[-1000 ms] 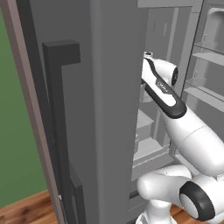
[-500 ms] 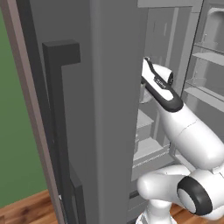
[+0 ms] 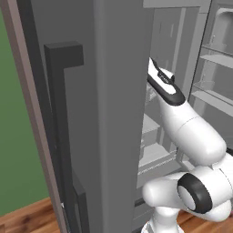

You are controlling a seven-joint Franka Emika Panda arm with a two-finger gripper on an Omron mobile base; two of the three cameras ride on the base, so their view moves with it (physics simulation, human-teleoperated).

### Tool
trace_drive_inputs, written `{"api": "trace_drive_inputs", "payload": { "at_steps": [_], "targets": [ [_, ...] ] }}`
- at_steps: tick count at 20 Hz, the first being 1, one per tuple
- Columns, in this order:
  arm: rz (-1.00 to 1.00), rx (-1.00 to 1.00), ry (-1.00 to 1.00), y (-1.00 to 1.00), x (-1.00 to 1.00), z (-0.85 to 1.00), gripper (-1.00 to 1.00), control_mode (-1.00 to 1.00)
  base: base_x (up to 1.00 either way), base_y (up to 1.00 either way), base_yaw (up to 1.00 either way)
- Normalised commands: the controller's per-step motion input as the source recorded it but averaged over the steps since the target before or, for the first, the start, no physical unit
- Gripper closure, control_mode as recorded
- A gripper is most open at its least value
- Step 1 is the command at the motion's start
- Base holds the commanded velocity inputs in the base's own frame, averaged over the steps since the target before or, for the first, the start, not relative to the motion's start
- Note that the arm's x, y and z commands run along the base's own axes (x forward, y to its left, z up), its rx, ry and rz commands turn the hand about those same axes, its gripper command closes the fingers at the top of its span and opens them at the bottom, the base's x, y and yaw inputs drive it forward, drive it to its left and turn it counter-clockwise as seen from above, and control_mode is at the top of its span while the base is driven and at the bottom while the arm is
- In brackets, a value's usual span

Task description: Place the beers on the top shelf of the fridge to keep them out of children's reach, and place the banana on lower shelves for easy access.

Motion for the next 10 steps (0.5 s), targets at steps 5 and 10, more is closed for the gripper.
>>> {"api": "trace_drive_inputs", "payload": {
  "at_steps": [5,10],
  "targets": [
    [0.00,0.03,0.00,0.12,0.22,-0.01,1.00,-1.00,0.00,0.00,0.00],
    [0.00,0.00,0.00,0.06,0.26,-0.07,1.00,-1.00,0.00,0.00,0.00]
  ]
}}
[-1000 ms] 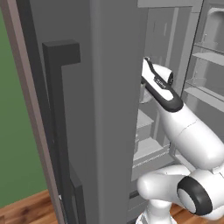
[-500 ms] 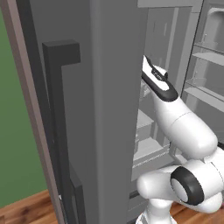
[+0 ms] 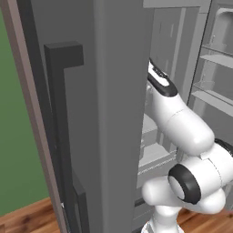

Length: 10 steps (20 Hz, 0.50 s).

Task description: Place the beers on the top shelf of the fridge to keep them out of children's reach, and place the banana on lower shelves for easy access.

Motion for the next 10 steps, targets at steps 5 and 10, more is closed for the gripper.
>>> {"api": "trace_drive_inputs", "payload": {
  "at_steps": [5,10],
  "targets": [
    [0.00,0.00,0.00,0.02,0.34,-0.09,1.00,-1.00,0.00,0.00,0.00],
    [0.00,0.00,0.00,0.05,0.33,-0.17,1.00,-1.00,0.00,0.00,0.00]
  ]
}}
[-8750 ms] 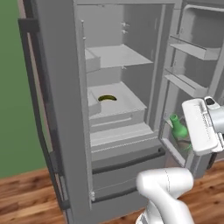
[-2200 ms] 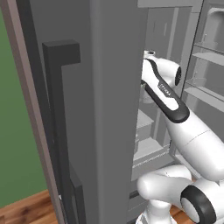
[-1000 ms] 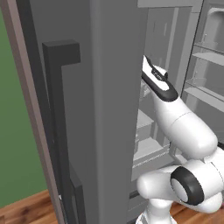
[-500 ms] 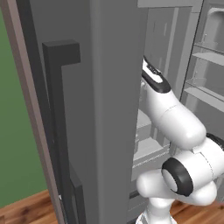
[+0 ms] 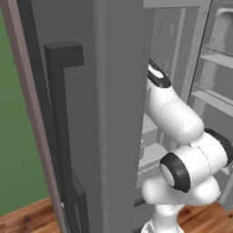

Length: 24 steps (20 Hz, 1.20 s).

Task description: Place the beers on the top shelf of the fridge to keep them out of children's reach, and place the banana on lower shelves for easy access.

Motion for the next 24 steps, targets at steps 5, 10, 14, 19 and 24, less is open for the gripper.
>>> {"api": "trace_drive_inputs", "payload": {
  "at_steps": [5,10,14,19,24],
  "targets": [
    [0.00,0.00,-0.01,0.08,0.30,-0.23,1.00,-1.00,0.00,0.00,0.00],
    [0.00,0.00,-0.01,0.10,0.29,-0.22,1.00,-1.00,0.00,0.00,0.00],
    [0.00,0.00,-0.01,0.14,0.30,-0.19,-1.00,-1.00,0.00,0.00,0.00],
    [0.00,0.00,-0.03,0.12,0.20,-0.15,-1.00,-1.00,0.00,0.00,0.00],
    [0.00,0.00,-0.04,0.04,0.06,-0.07,-1.00,-1.00,0.00,0.00,0.00]
  ]
}}
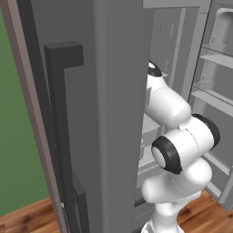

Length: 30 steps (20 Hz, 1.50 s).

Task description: Place the beers on the top shelf of the fridge to keep them out of children's reach, and place the banana on lower shelves for easy access.

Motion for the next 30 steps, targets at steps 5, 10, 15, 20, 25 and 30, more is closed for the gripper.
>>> {"api": "trace_drive_inputs", "payload": {
  "at_steps": [5,10,15,20,25,30],
  "targets": [
    [-0.01,0.00,-0.03,-0.07,0.00,0.00,-1.00,-1.00,0.00,0.00,0.00],
    [-0.02,0.00,0.00,-0.28,-0.04,0.05,-1.00,-1.00,0.00,0.00,0.00],
    [0.00,0.00,0.00,-0.33,-0.15,0.07,-1.00,-1.00,0.00,0.00,0.00],
    [0.00,0.00,0.00,-0.33,-0.30,0.16,-1.00,-1.00,0.00,0.00,0.00],
    [0.00,0.00,0.00,-0.24,-0.44,0.07,-1.00,-1.00,0.00,0.00,0.00],
    [0.00,0.00,0.00,-0.01,-0.14,0.00,-1.00,-1.00,0.00,0.00,0.00]
  ]
}}
